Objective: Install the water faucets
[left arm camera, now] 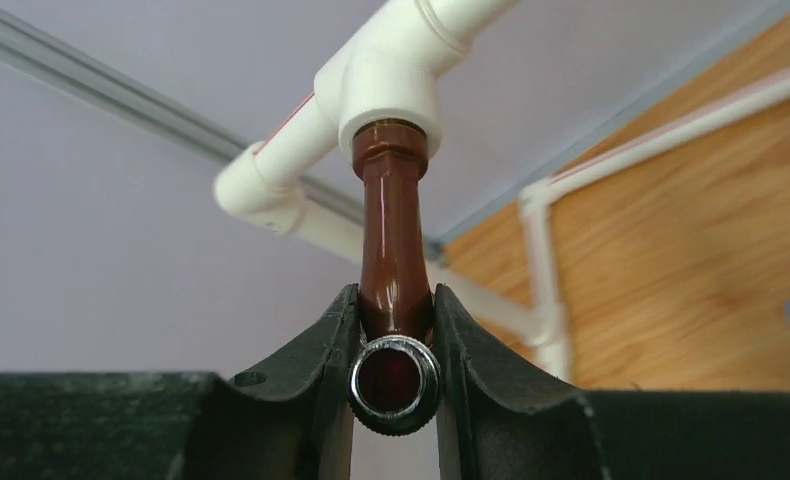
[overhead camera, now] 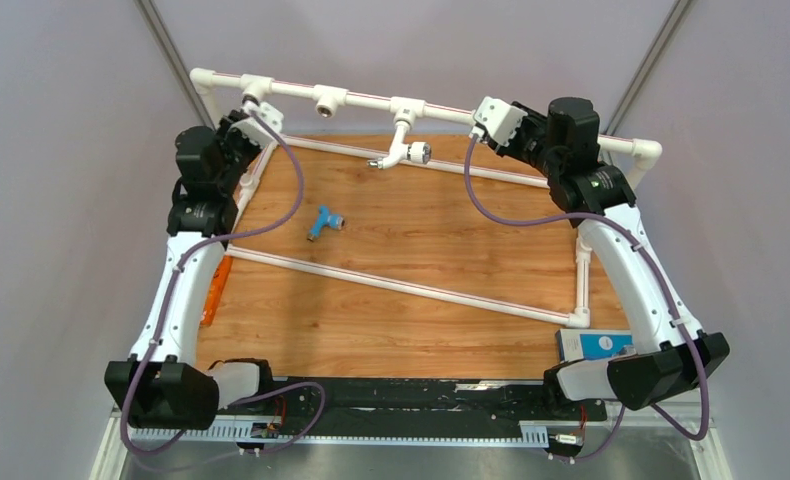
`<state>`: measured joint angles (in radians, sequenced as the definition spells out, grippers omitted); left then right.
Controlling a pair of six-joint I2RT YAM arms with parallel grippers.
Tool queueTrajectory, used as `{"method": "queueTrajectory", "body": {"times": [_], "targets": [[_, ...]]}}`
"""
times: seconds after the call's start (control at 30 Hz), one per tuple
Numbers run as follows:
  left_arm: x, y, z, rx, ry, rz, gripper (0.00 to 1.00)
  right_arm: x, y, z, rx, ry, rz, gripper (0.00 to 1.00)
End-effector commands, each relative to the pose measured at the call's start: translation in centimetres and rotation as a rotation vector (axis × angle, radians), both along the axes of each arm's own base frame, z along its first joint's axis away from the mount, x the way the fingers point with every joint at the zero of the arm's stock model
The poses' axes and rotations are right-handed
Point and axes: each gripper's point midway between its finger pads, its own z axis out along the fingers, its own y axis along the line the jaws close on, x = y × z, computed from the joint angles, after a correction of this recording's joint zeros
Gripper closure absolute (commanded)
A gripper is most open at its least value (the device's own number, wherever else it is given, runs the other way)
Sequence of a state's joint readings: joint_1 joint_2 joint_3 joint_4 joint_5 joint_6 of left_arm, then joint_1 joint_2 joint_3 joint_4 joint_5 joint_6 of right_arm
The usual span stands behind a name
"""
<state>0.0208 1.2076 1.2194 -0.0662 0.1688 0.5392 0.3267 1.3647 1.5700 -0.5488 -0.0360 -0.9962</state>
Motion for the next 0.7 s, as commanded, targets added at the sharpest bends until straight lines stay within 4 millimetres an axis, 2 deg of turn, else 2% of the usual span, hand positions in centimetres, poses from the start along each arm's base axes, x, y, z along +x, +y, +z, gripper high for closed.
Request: {"method": "queueTrajectory", "body": {"times": [0.0, 0.03, 0.13, 0.17, 0.2, 0.33, 0.47, 0.67], "targets": [[-2.4, -1.7, -4.2, 0.866, 0.165, -0.053, 0.77, -0.8, 3.8, -4.7, 0.131, 0.196, 0.081, 1.0], [-2.2, -1.9, -4.8, 0.889, 0.165, -0.045, 0.73, -0.9, 3.7, -4.6, 0.132, 0.193, 0.081, 1.0], [-2.2, -2.2, -4.1, 0.822, 0.134, -0.034, 0.6, -1.0, 3.6, -4.3, 0.13, 0.185, 0.08, 1.0], [-2.2, -2.4, -3.4, 0.78, 0.115, -0.032, 0.57, -0.9, 3.6, -4.5, 0.129, 0.188, 0.078, 1.0], [-2.3, -2.5, -2.5, 0.755, 0.087, -0.027, 0.49, -0.9, 3.7, -4.5, 0.129, 0.188, 0.081, 1.0], [-3.6, -3.3, 1.6, 0.568, -0.024, -0.016, 0.31, -0.9, 3.9, -4.8, 0.131, 0.198, 0.089, 1.0], [-5.6, -4.6, 5.6, 0.258, -0.124, -0.058, 0.23, -0.9, 3.8, -4.7, 0.131, 0.196, 0.086, 1.0], [-9.0, -5.0, 11.2, -0.384, -0.219, -0.071, 0.22, -0.9, 3.8, -5.0, 0.131, 0.203, 0.086, 1.0]]}}
